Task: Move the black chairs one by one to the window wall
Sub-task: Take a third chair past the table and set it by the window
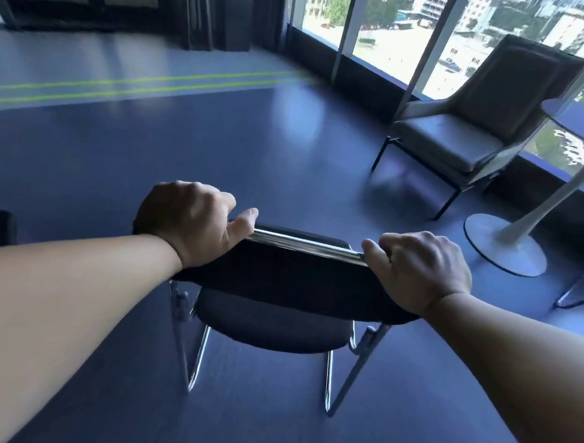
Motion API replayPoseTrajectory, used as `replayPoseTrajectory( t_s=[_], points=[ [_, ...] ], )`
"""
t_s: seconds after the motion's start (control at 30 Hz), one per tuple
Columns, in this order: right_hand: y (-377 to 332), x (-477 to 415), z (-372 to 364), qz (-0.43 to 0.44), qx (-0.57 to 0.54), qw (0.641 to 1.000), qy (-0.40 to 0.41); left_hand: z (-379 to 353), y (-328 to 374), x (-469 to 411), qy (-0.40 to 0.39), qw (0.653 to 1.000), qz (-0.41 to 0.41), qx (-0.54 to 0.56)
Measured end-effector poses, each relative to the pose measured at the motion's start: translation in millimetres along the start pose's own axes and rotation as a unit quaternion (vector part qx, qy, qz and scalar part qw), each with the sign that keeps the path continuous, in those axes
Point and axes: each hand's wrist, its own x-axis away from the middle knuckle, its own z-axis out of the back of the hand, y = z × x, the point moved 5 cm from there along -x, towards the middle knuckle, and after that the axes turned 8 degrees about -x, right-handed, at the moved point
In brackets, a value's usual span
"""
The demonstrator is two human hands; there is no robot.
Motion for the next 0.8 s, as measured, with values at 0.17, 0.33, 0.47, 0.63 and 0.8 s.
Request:
replayPoseTrajectory(
  t_s=[0.17, 0.33, 0.47, 0.63, 0.8],
  points=[
    [19, -50, -16, -0.004, -0.006, 1.0, 0.007, -33, -7, -44, 0.001, 1.0, 0.0, 0.003],
    [38, -104, -30, 0.012, 0.0, 1.0, 0.024, -61, -15, -92, 0.007, 1.0, 0.009, 0.004],
    [64, -159, -42, 0.01, -0.008, 1.0, 0.017, -90, -14, -139, 0.006, 1.0, 0.009, -0.01],
    [92, -225, -59, 0.011, -0.018, 1.0, 0.013, -128, -18, -201, -0.008, 1.0, 0.017, -0.009],
    [115, -290, -73, -0.006, -0.031, 1.0, -0.001, -167, -26, -264, -0.02, 1.0, 0.013, -0.012]
  ],
)
